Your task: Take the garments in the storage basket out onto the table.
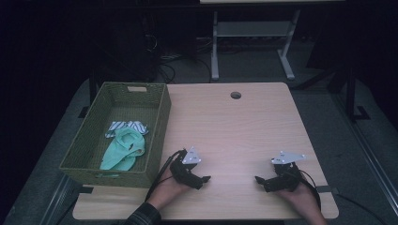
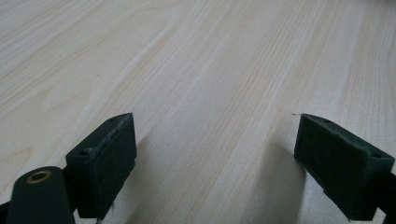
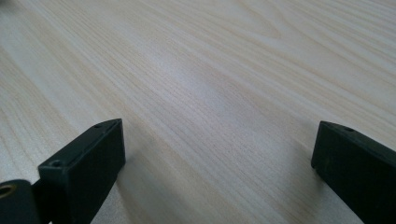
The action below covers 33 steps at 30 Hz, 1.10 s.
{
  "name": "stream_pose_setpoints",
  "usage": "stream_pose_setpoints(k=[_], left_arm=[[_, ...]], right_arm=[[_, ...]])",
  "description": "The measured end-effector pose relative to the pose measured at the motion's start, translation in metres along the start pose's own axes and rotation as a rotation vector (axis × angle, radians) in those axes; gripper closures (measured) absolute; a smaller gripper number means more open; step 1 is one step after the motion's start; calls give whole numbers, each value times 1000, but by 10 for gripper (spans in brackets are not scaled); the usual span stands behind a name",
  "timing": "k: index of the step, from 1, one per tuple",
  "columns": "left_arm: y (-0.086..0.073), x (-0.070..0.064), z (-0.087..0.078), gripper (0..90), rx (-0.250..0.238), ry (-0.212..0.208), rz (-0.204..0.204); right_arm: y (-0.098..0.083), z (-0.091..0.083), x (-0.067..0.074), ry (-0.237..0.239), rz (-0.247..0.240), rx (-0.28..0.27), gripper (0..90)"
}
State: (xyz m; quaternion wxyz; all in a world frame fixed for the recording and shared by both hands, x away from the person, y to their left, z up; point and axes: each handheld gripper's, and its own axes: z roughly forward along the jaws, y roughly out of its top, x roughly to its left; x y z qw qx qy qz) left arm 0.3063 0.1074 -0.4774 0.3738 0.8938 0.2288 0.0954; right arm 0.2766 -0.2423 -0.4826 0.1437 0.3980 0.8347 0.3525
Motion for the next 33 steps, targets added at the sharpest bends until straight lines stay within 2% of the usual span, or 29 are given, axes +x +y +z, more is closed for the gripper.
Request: stream_pose_setpoints(k=[9,12,15,20,23,26,33], left_arm=[[4,-1,0,124,31,6,-6],[6,0,0,128,53,-1,3],[7,1,-1,130,57,-2,-8],[10,5,-5,130,37,-13,-15],[11,6,-7,129,26,0,-15],[13,7,-8,130,21,-12,-30],[15,7,-11,131,18,-11,-26]], right_arm=[[0,0,0,4,-5,-2,25],[0,0,0,5,-7,-2,26],[0,0,1,4,-3,-1,26],[-1,-1,1,2,0,0,25],[-1,-1,1,3,-1,-1,26],[-1,-1,1,2,-5,0,25],[-1,-1,1,2,-6,-1,26]])
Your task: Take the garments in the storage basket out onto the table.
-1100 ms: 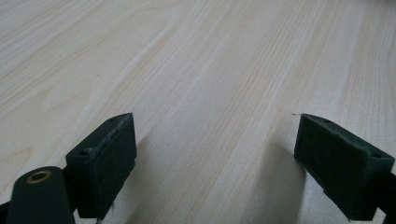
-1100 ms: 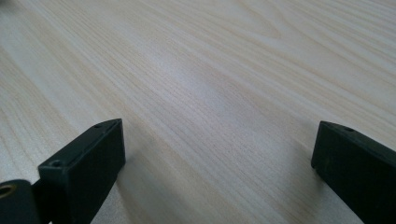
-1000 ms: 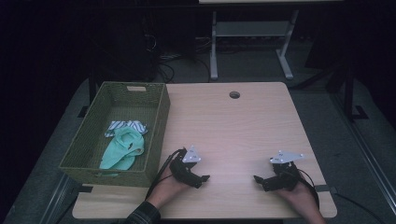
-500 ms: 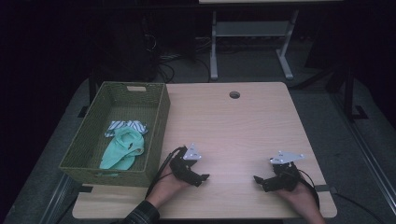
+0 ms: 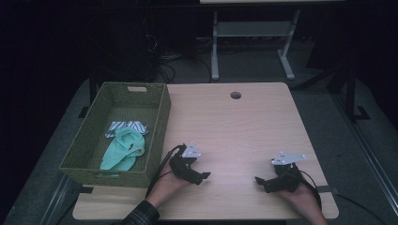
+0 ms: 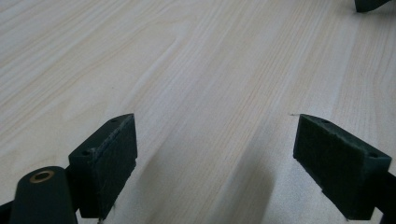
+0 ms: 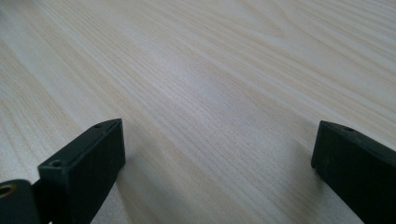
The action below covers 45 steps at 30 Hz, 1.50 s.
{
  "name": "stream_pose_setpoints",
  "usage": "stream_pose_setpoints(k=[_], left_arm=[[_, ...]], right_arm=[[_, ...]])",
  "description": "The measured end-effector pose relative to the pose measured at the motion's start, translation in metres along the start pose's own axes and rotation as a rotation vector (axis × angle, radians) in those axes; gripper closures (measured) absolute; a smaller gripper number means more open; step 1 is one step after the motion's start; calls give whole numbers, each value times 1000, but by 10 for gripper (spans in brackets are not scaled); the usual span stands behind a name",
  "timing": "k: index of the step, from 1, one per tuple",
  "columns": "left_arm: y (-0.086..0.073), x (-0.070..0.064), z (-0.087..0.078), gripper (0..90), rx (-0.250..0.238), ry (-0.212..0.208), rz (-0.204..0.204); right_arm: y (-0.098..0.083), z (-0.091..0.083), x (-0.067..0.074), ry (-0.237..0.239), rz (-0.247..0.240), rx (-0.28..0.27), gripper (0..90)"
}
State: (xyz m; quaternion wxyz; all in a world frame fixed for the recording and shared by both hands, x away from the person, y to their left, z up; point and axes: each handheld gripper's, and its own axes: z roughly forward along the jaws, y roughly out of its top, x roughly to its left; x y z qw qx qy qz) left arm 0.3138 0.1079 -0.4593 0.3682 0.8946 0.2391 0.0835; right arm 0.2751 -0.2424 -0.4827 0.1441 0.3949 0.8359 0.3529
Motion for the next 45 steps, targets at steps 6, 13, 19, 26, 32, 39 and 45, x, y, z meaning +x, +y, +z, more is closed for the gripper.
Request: stream_pose_setpoints(k=[6,13,19,26,32,39,45], left_arm=[[2,3,-5,131,-12,2,-8],[5,5,-12,132,-26,15,-6],[6,8,-19,131,-53,31,-15],[9,7,-21,132,-64,32,-17],[8,7,-21,132,-65,10,-25],[10,8,-25,132,-75,-17,-38],[11,7,-27,132,-75,-16,-33]], right_arm=[[0,0,0,0,0,0,25],[0,0,0,0,0,0,25],[0,0,0,0,0,0,25],[0,0,0,0,0,0,26],[0,0,0,1,0,-1,25],[0,0,0,0,1,-1,25],[0,0,0,-1,1,-1,25]])
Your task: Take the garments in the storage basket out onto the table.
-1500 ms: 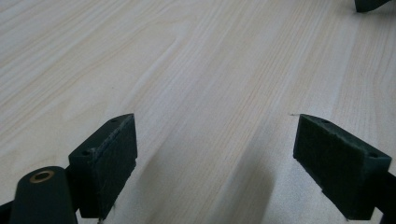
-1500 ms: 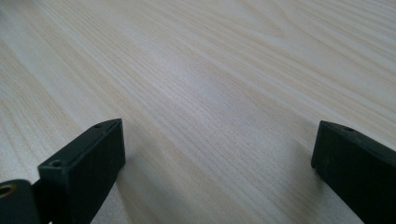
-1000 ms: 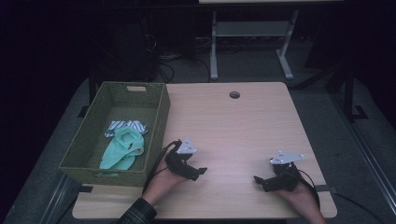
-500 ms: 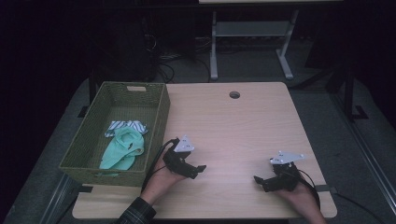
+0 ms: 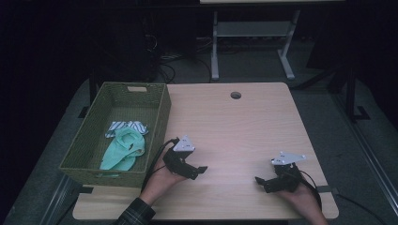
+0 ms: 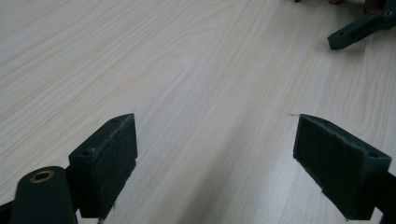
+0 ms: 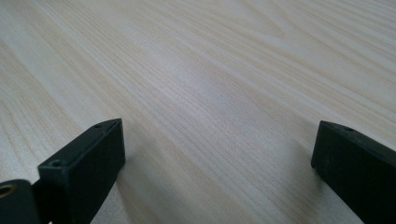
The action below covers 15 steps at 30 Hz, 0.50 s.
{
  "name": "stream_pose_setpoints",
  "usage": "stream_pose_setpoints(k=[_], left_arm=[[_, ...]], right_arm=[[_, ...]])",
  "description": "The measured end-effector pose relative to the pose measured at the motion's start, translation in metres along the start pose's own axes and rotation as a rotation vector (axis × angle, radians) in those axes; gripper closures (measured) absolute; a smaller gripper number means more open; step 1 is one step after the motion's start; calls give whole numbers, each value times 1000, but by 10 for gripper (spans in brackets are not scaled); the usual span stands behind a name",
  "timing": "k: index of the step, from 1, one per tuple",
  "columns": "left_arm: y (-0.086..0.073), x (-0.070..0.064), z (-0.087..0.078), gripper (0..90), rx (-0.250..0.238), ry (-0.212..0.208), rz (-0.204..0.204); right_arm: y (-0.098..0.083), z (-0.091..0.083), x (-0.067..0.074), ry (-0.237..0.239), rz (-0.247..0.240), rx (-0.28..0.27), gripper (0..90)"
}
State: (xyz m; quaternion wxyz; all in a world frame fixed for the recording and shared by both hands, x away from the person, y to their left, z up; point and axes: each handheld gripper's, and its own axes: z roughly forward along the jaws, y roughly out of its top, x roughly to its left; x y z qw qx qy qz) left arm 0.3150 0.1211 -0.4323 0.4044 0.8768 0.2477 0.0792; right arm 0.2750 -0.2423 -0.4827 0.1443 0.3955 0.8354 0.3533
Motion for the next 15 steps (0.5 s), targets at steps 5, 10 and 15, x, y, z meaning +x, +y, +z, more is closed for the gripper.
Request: stream_pose_setpoints(k=[5,10,15], left_arm=[[2,1,-2,132,2,-11,-3],[4,2,-3,132,-4,-20,-10],[7,2,-6,132,-11,-24,-12]], right_arm=[[0,0,0,0,0,0,26],[0,0,0,0,-1,0,25],[0,0,0,0,0,0,25]])
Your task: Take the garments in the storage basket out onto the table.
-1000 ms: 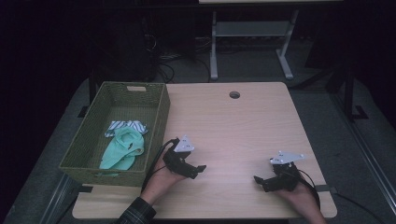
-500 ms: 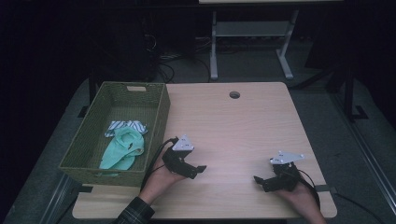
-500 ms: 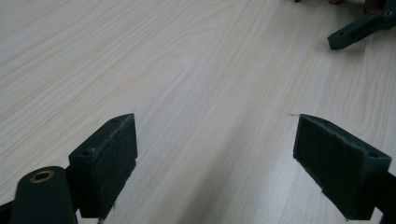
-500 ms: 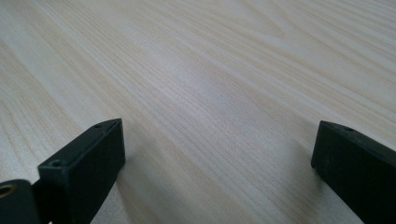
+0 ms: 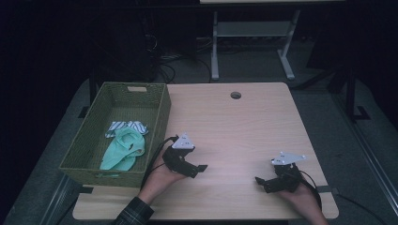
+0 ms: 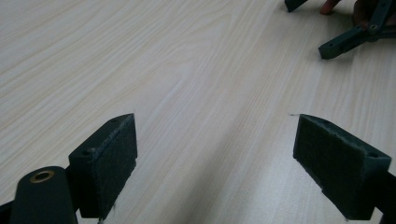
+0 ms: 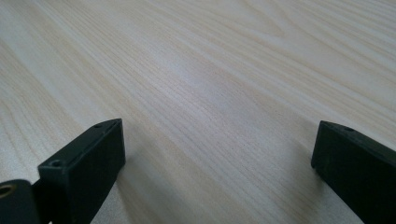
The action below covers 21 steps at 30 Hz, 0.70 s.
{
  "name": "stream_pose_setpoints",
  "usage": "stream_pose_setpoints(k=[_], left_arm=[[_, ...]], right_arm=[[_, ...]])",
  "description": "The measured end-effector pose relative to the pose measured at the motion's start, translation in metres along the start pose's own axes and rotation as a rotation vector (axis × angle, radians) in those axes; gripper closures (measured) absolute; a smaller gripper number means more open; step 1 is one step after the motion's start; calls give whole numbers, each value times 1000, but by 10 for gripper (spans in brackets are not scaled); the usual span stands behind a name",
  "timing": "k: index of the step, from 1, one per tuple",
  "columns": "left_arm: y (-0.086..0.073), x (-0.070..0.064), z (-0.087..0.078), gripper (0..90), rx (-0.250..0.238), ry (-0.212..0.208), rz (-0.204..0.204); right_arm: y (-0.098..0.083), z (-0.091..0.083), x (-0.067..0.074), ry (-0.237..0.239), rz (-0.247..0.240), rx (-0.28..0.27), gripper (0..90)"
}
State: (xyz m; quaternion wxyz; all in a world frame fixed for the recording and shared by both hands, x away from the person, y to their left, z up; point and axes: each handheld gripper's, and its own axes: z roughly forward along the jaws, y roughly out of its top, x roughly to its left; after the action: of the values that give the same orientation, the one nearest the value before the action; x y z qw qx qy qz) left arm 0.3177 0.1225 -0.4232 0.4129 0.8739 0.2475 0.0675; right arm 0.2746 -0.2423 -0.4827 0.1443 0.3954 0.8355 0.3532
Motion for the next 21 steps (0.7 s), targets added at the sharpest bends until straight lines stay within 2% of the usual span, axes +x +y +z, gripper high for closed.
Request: stream_pose_setpoints(k=[21], left_arm=[[12,-1,-10,132,-19,3,17]], right_arm=[[0,0,0,0,0,0,25]])
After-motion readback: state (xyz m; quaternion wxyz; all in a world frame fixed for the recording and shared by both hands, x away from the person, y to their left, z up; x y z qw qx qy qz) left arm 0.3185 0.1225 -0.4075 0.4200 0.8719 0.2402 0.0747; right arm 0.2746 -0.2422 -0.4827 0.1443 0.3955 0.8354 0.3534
